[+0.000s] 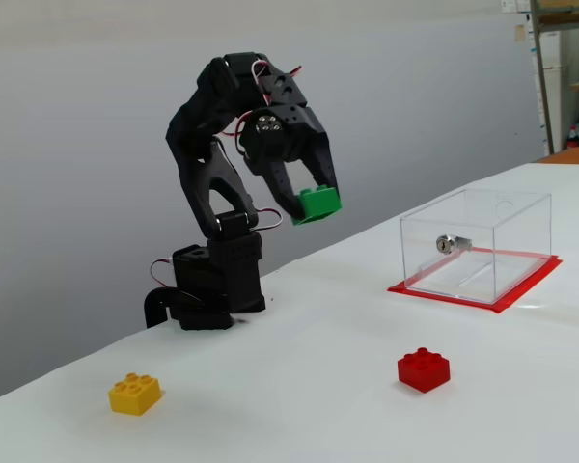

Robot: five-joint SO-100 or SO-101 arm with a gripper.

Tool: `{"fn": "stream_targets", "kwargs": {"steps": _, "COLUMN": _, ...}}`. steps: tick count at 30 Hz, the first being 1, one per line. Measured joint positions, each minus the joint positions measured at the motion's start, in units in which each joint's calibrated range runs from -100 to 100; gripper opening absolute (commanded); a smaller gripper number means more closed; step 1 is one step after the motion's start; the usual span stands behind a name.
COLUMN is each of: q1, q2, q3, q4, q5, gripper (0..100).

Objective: Pick the green lego brick and place it into the transparent box

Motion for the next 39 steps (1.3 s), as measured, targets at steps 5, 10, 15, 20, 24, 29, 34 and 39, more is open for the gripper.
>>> {"fn": "stream_targets", "kwargs": {"steps": 5, "q1": -11.0, "q2": 0.0, "q3": -0.7, "q4": 0.0, "q5": 0.0, "gripper": 2}}
{"fn": "stream_targets", "kwargs": {"steps": 10, "q1": -20.9, "q2": -0.1, "q3": -0.7, "q4": 0.0, "q5": 0.0, "gripper": 2}}
{"fn": "stream_targets", "kwargs": {"steps": 15, "q1": -33.3, "q2": -0.3, "q3": -0.7, "q4": 0.0, "q5": 0.0, "gripper": 2}}
{"fn": "stream_targets", "kwargs": {"steps": 20, "q1": -42.7, "q2": -0.3, "q3": -0.7, "q4": -2.5, "q5": 0.0, "gripper": 2}}
{"fn": "stream_targets", "kwargs": {"steps": 24, "q1": -48.2, "q2": -0.3, "q3": -0.7, "q4": -6.4, "q5": 0.0, "gripper": 2}}
{"fn": "stream_targets", "kwargs": {"steps": 29, "q1": -55.1, "q2": 1.3, "q3": -0.7, "q4": -9.7, "q5": 0.0, "gripper": 2}}
{"fn": "stream_targets", "kwargs": {"steps": 34, "q1": -60.5, "q2": 7.7, "q3": -1.2, "q4": -10.0, "q5": 0.0, "gripper": 2}}
{"fn": "stream_targets", "kwargs": {"steps": 39, "q1": -66.7, "q2": 15.2, "q3": -6.2, "q4": -10.1, "q5": 0.0, "gripper": 2}}
